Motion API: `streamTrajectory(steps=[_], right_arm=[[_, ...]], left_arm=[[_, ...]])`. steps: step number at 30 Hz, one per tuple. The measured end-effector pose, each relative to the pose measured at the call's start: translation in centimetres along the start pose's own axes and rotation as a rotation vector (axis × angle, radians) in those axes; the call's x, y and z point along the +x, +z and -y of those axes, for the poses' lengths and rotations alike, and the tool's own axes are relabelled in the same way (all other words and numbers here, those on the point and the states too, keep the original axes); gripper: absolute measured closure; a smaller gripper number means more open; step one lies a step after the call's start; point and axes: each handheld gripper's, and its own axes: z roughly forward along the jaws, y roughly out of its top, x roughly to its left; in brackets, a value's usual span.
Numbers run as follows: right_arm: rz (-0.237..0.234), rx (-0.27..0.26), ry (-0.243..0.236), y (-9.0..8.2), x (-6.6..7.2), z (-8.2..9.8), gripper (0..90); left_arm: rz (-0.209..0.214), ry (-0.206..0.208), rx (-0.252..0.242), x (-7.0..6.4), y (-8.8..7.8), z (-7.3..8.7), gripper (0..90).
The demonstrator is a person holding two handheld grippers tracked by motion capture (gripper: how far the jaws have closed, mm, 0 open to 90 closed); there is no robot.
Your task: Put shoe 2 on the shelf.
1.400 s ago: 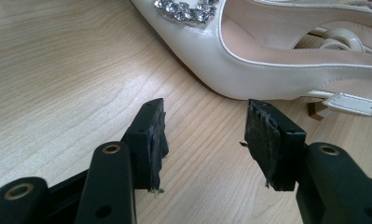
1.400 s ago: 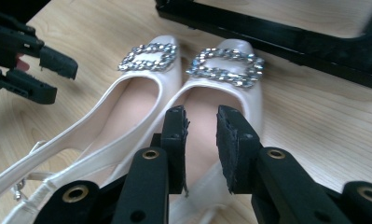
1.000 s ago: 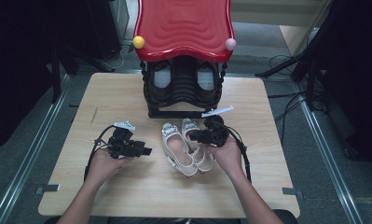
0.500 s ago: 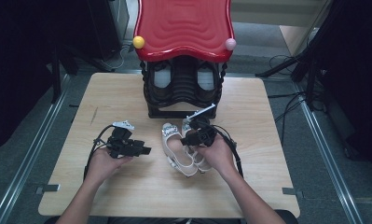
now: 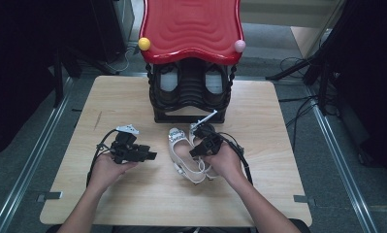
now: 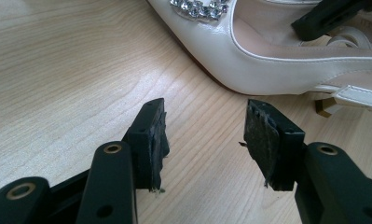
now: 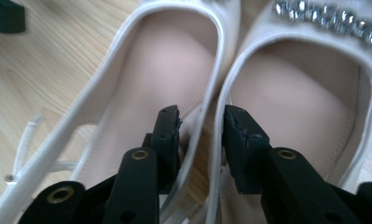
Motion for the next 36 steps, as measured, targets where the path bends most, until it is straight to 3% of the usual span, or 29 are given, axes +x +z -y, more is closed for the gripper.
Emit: streamTrajectory(steps=[9, 14, 17, 23, 27, 30, 36], right_arm=[[-0.009, 0.046, -0.007, 0.5, -0.4, -0.9, 76.1], [-0.01, 0.058, 0.015, 0.4, -0.6, -1.2, 83.3], [-0.002, 0.087, 0.022, 0.3, -0.5, -1.6, 84.8], [-0.014, 0.083, 0.02, -0.3, -0.8, -1.4, 85.9], [-0.028, 0.09, -0.016, -1.2, -0.9, -1.2, 86.1], [-0.064, 0.099, -0.036, -2.0, -0.9, -1.2, 86.3], [-0.095, 0.082, -0.164, -4.6, 0.5, -2.2, 86.1]], left_arm=[[-0.008, 0.003, 0.009, 0.1, 0.1, 0.1, 49.5], [-0.013, 0.0, 0.003, 0.2, 0.0, 0.1, 49.4], [-0.014, -0.001, 0.001, 0.3, -0.2, 0.1, 49.1], [-0.03, -0.011, -0.025, 0.6, -0.8, 0.0, 43.8], [-0.037, -0.02, -0.026, 0.9, -0.9, 0.1, 42.6], [-0.041, -0.022, -0.031, 1.0, -1.1, 0.1, 42.3], [-0.048, -0.027, -0.042, 1.4, -1.5, 0.4, 42.1]])
